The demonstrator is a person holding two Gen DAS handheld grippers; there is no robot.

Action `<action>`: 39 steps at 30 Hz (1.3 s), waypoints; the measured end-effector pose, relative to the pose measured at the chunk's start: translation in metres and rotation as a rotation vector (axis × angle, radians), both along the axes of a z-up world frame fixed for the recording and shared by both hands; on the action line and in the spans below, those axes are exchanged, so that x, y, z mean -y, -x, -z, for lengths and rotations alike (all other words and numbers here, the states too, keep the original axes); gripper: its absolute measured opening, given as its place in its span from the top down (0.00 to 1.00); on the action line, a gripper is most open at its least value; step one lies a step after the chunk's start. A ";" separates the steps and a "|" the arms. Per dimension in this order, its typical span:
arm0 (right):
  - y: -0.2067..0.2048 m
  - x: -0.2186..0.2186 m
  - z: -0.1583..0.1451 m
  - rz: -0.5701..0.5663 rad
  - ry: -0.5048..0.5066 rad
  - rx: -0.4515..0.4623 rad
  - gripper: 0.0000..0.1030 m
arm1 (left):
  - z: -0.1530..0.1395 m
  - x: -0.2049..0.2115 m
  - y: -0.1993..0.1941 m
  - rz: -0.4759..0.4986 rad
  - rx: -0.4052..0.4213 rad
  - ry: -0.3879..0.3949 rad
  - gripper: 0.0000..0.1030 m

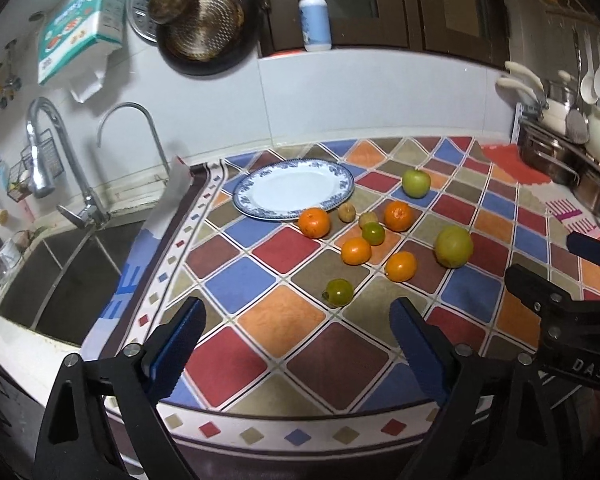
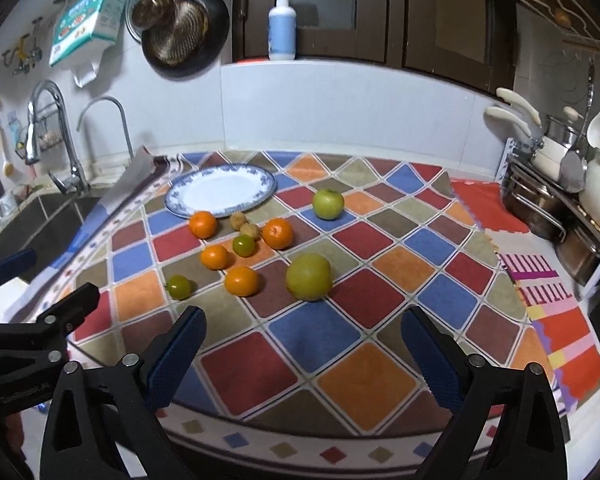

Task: Organize fruits
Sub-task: 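Grasp the small green lime with the left gripper while the right grasps the yellow-green pomelo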

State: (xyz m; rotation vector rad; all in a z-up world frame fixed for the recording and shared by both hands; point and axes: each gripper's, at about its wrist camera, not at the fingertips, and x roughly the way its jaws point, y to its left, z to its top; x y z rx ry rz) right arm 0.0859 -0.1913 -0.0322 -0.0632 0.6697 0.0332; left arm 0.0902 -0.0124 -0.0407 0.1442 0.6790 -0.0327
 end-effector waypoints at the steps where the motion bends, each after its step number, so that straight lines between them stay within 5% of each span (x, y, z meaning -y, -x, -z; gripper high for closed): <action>1: -0.004 0.001 0.003 0.000 0.000 -0.009 0.08 | 0.003 0.000 -0.004 0.002 -0.007 -0.001 0.13; 16: -0.079 0.004 0.054 0.007 0.005 -0.128 0.22 | 0.063 0.012 -0.070 0.057 -0.157 0.011 0.37; 22: -0.099 0.005 0.067 0.014 -0.016 -0.154 0.28 | 0.073 0.014 -0.086 0.081 -0.183 0.009 0.43; 33: -0.123 0.005 0.078 0.026 -0.048 -0.202 0.39 | 0.083 0.019 -0.102 0.143 -0.221 0.023 0.71; 39: -0.128 0.011 0.084 0.046 -0.073 -0.231 0.49 | 0.084 0.018 -0.105 0.158 -0.228 0.036 0.72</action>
